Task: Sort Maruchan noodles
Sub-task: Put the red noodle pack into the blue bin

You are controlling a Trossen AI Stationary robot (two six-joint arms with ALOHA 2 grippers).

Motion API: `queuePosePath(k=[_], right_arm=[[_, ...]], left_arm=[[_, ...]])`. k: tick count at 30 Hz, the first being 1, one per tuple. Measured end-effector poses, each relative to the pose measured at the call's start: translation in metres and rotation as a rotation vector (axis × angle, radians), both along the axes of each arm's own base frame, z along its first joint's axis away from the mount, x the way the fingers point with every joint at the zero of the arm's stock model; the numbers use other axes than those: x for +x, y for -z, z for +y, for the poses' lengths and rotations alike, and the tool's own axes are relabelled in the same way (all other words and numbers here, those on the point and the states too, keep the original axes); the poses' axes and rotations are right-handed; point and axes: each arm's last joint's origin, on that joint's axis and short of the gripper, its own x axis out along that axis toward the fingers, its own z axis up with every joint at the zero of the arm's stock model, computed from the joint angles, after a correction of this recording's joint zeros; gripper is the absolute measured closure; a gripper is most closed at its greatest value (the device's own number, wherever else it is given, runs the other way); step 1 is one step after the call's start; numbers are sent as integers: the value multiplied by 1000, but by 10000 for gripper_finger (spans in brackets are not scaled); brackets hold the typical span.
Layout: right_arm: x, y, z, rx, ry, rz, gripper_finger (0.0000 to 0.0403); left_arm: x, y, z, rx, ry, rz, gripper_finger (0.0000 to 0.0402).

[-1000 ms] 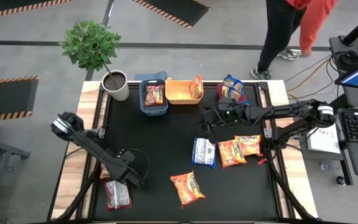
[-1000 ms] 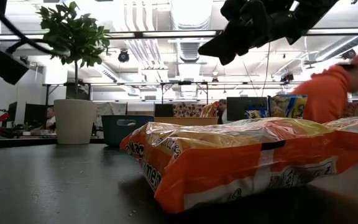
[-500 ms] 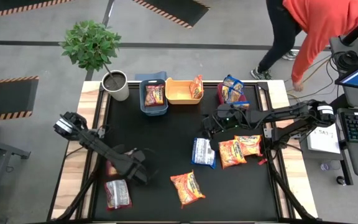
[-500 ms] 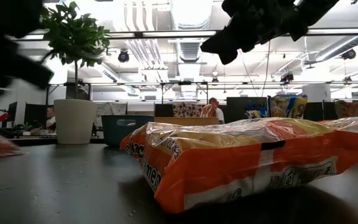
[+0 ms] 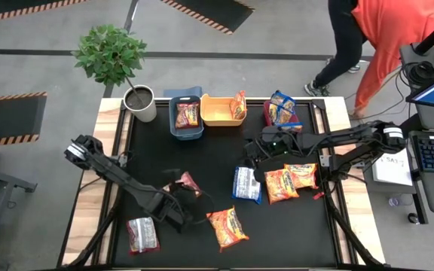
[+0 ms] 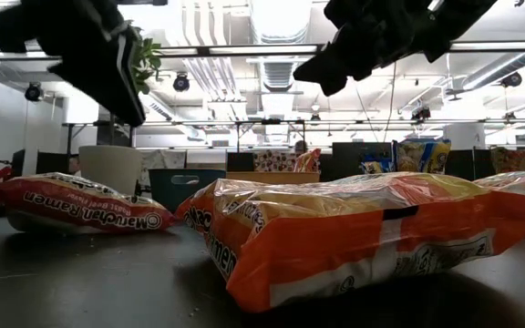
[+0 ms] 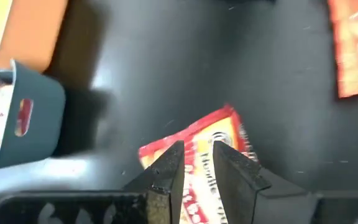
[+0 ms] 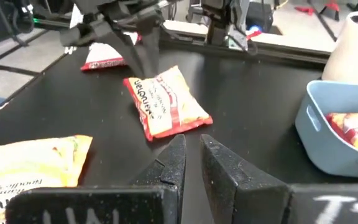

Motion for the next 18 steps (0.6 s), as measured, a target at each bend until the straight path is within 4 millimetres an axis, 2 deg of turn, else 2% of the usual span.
queuePosePath(k=[7, 14, 18], right_arm=[[2, 6, 0, 2, 0, 26, 365], [7, 16, -1, 29, 10, 68, 365], [10, 23, -1, 40, 14, 89, 365]], left_arm=[[-10, 16, 7, 39, -20, 30, 333], [-22, -7, 14, 40, 27, -42, 333], [-33, -23, 18, -18, 84, -167, 333]])
